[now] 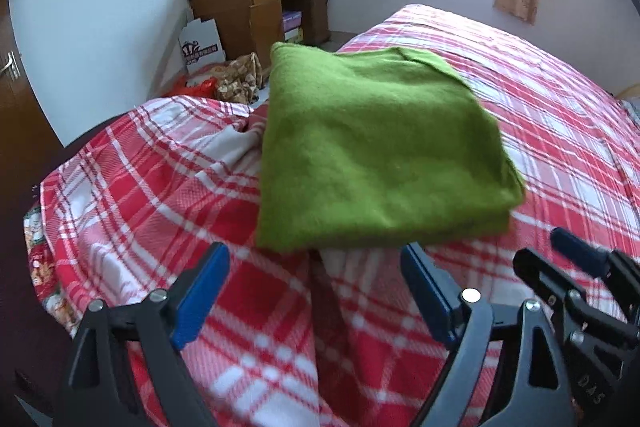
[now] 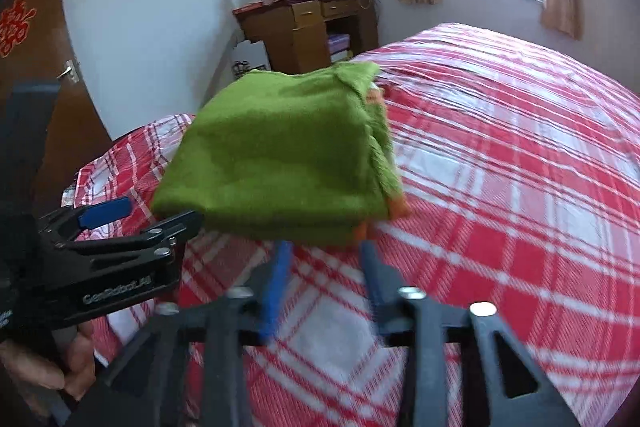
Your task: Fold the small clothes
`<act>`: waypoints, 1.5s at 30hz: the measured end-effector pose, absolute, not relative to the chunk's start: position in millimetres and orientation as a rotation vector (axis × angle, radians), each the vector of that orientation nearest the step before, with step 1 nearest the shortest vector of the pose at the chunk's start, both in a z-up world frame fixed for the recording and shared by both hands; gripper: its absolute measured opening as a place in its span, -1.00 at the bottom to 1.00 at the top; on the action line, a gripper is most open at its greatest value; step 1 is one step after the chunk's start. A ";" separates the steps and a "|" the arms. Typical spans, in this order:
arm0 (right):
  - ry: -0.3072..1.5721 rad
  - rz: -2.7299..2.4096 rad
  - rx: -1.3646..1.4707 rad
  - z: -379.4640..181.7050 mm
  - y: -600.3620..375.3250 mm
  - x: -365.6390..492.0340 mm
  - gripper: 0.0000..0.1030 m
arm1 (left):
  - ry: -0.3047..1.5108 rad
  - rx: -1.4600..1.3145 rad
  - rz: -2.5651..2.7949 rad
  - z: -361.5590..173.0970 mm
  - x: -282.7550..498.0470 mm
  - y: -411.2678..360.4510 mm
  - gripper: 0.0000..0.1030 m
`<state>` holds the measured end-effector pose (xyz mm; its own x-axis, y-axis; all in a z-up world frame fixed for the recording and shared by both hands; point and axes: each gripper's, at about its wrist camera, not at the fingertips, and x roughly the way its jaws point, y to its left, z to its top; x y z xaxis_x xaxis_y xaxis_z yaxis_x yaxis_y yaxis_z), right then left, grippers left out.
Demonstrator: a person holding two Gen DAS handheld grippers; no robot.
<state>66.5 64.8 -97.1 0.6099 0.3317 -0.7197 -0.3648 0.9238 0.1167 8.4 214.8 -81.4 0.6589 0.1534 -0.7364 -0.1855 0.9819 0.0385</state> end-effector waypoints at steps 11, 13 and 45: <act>0.674 0.315 -0.008 -38.0 37.0 15.8 0.28 | 0.685 0.029 0.179 -34.1 -42.7 192.7 0.91; 0.632 0.281 -0.040 -23.6 35.5 5.6 0.29 | 0.652 0.034 0.171 -22.5 -51.7 190.5 1.00; 0.269 0.201 -0.035 99.5 35.8 -96.3 0.53 | 0.398 0.050 0.200 70.9 -131.9 179.5 1.00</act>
